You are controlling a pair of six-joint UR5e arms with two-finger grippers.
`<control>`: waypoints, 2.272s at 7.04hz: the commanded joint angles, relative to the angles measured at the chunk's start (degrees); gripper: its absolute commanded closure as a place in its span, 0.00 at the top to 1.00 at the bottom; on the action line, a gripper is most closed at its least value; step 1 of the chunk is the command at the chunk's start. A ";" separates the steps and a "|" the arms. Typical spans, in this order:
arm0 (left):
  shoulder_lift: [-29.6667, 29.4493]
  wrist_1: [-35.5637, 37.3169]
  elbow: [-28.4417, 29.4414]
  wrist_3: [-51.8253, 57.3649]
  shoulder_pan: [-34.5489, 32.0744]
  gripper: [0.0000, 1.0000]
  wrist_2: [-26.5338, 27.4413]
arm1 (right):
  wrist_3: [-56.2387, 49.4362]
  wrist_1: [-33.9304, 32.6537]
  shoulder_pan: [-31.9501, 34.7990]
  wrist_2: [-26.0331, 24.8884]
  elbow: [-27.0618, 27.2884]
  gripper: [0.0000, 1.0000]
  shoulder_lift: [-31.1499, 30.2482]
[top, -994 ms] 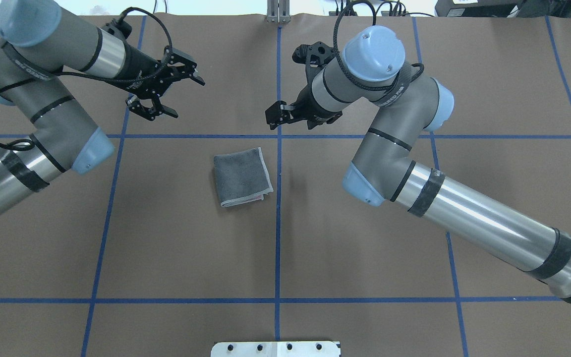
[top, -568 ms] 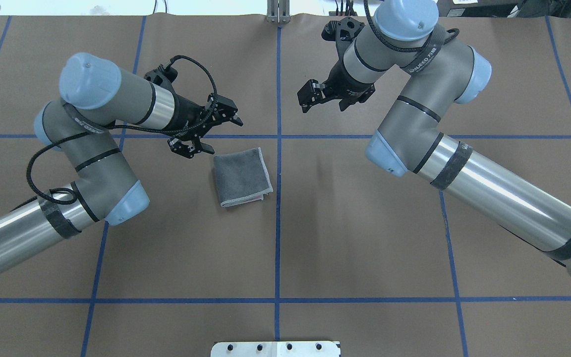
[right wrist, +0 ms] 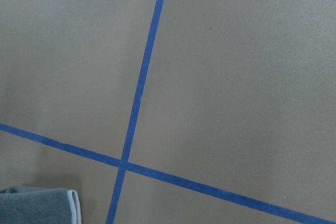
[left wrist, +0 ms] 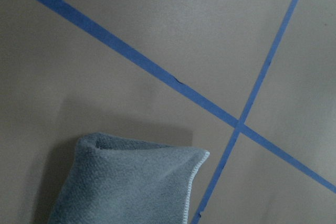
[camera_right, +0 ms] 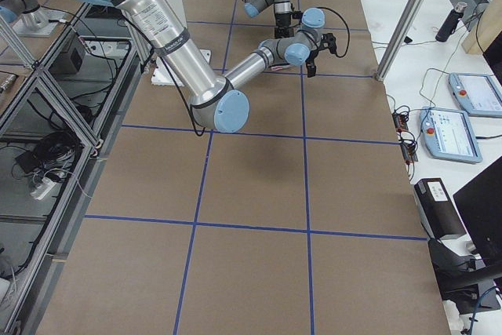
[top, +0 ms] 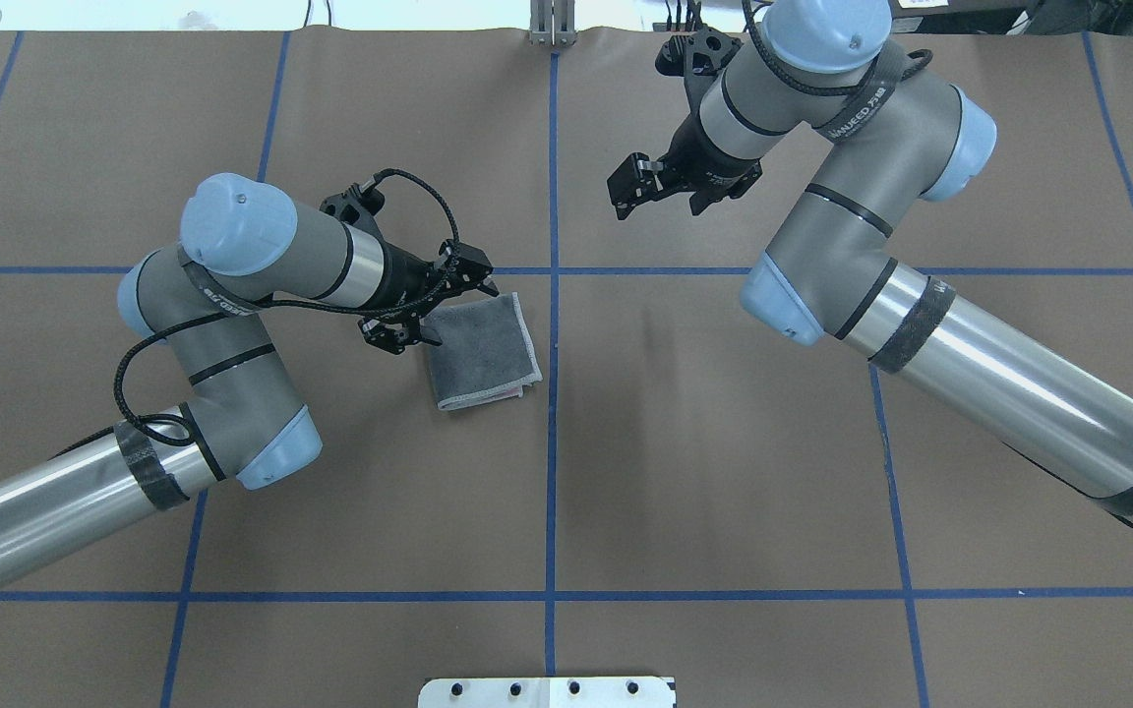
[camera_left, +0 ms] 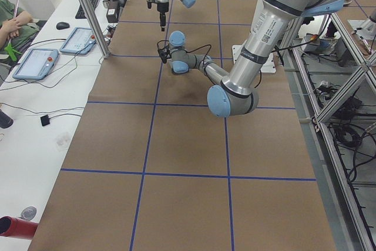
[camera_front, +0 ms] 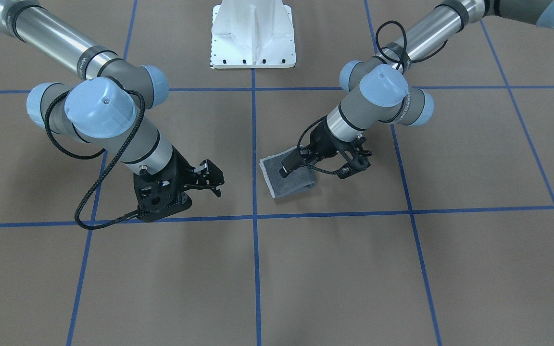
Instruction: Fold towel twice with both arms
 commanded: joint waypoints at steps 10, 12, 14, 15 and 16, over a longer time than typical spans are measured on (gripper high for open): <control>0.96 2.06 1.44 11.73 -16.53 1.00 -10.89 | -1.66 -6.97 7.45 3.47 2.49 1.00 -3.21; 7.70 3.72 1.44 29.97 -24.43 1.00 -11.00 | -15.49 -18.81 12.81 2.76 3.56 1.00 -5.15; 12.02 9.24 1.35 48.00 -31.56 1.00 -10.99 | -31.92 -28.33 17.21 -1.08 8.63 1.00 -10.75; 12.48 16.92 1.27 61.75 -34.81 1.00 -10.39 | -38.53 -33.42 18.80 -2.24 8.83 1.00 -10.78; 13.44 24.40 1.18 75.89 -37.89 1.00 -9.68 | -44.95 -36.77 21.86 -2.59 8.83 1.00 -11.22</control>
